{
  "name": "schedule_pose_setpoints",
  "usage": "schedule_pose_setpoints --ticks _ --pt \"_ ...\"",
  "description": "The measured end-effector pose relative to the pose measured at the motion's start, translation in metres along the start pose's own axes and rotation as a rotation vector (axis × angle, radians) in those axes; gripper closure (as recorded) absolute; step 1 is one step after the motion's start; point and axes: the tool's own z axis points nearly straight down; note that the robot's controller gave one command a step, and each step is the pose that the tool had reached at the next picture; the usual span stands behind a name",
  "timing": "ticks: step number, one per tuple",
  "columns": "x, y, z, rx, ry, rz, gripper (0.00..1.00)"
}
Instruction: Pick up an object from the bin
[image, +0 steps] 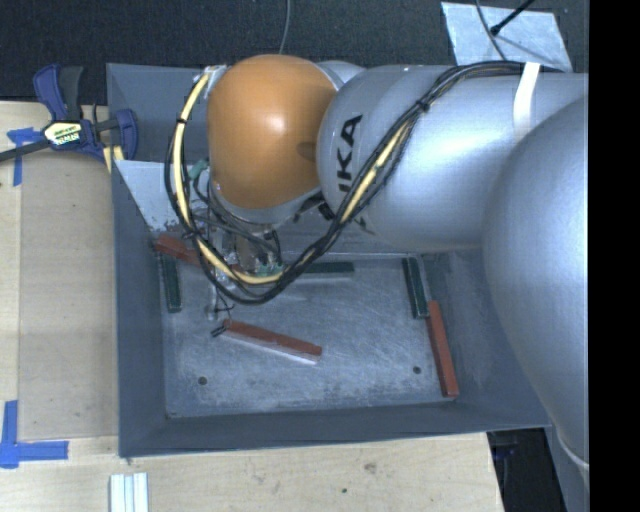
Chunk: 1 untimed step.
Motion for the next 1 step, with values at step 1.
schedule_pose_setpoints --ticks 1 --pt "0.0459 -0.0815 0.1181 -0.001 -0.003 0.530 1.00"
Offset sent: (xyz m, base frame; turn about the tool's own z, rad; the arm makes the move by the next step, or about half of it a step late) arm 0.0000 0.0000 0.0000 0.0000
